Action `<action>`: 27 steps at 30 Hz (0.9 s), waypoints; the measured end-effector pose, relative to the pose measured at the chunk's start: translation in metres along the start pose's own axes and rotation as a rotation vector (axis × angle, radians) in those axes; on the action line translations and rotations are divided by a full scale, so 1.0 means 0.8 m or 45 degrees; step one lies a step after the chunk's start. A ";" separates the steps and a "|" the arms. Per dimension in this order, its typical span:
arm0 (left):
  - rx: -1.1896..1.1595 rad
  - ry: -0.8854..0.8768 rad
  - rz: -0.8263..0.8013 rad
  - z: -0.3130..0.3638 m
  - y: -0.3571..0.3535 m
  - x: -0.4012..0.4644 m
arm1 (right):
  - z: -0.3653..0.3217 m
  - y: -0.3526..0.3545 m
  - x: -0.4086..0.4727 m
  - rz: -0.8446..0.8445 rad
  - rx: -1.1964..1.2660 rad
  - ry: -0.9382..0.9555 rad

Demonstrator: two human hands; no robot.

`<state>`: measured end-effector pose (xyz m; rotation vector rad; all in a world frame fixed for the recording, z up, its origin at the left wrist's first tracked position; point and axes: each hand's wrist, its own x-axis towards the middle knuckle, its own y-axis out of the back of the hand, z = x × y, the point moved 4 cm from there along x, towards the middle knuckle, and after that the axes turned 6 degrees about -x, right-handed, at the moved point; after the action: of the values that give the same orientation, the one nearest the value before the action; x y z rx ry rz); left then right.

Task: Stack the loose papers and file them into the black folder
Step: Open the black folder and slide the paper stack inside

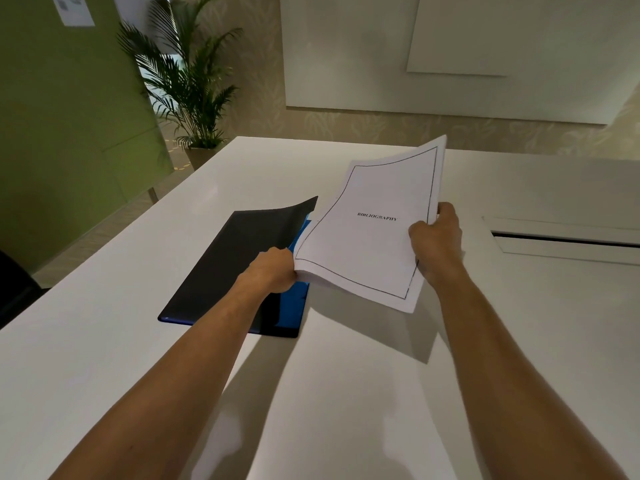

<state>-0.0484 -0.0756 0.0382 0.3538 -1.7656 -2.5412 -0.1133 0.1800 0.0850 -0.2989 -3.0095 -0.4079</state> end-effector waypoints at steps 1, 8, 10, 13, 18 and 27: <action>0.012 0.003 -0.006 0.000 0.001 0.000 | 0.001 -0.001 -0.002 0.001 -0.009 0.005; -0.047 0.070 -0.067 -0.010 0.010 0.003 | 0.013 0.019 0.000 0.041 -0.099 -0.016; -0.066 0.063 -0.071 -0.010 0.012 0.003 | 0.021 0.019 0.001 0.029 -0.051 -0.062; -0.089 0.067 -0.057 -0.005 0.012 0.003 | 0.033 0.015 0.002 -0.003 0.059 -0.162; -0.133 0.059 -0.028 0.009 0.011 0.002 | 0.034 0.008 0.000 -0.014 0.061 -0.167; -0.152 0.021 0.075 0.048 0.013 0.003 | 0.025 -0.019 -0.022 -0.036 -0.133 -0.044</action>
<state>-0.0597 -0.0444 0.0601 0.3130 -1.5851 -2.5792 -0.1002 0.1676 0.0595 -0.2738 -3.0345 -0.5690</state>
